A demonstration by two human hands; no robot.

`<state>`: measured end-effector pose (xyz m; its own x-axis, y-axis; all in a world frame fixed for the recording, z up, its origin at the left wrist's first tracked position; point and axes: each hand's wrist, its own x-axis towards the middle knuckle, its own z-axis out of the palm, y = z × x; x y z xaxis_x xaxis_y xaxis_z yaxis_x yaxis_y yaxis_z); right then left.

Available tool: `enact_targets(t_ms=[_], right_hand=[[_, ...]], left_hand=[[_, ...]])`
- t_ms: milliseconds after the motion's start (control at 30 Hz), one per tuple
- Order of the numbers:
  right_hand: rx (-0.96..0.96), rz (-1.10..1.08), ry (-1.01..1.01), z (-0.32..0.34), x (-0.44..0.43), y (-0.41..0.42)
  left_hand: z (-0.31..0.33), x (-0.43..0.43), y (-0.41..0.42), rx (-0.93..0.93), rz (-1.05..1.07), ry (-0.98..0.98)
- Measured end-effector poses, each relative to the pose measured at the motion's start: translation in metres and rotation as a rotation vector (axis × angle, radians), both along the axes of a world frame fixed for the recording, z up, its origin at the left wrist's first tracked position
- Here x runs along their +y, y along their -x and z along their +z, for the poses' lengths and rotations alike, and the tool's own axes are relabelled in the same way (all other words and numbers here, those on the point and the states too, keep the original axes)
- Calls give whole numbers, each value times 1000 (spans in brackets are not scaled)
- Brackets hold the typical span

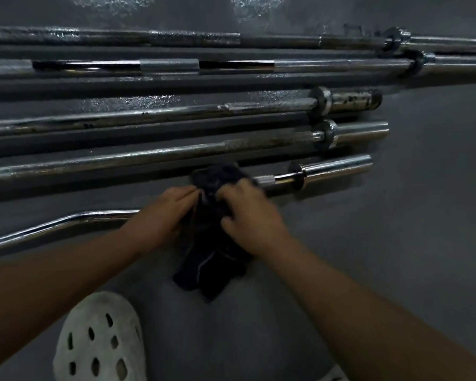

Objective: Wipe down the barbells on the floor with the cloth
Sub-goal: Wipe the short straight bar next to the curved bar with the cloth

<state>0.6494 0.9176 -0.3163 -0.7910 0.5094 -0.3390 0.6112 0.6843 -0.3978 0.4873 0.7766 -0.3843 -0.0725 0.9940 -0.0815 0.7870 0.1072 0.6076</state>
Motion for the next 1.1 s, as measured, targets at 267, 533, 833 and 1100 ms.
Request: enact_targets(t_ms=[267,533,833,1100], right_hand=[[-49,-202,87,-8,4,-6],[-119,-340,-147,-16,-11,-12],[-4,-665,-159,-12,50,-57],[54,-636,-243,2,81,-53]], left_hand=[[-5,-1,0,2,11,-9],[-9,-1,1,36,10,-55],[-7,-2,-1,44,27,-55],[-10,-3,-3,29,22,-58]])
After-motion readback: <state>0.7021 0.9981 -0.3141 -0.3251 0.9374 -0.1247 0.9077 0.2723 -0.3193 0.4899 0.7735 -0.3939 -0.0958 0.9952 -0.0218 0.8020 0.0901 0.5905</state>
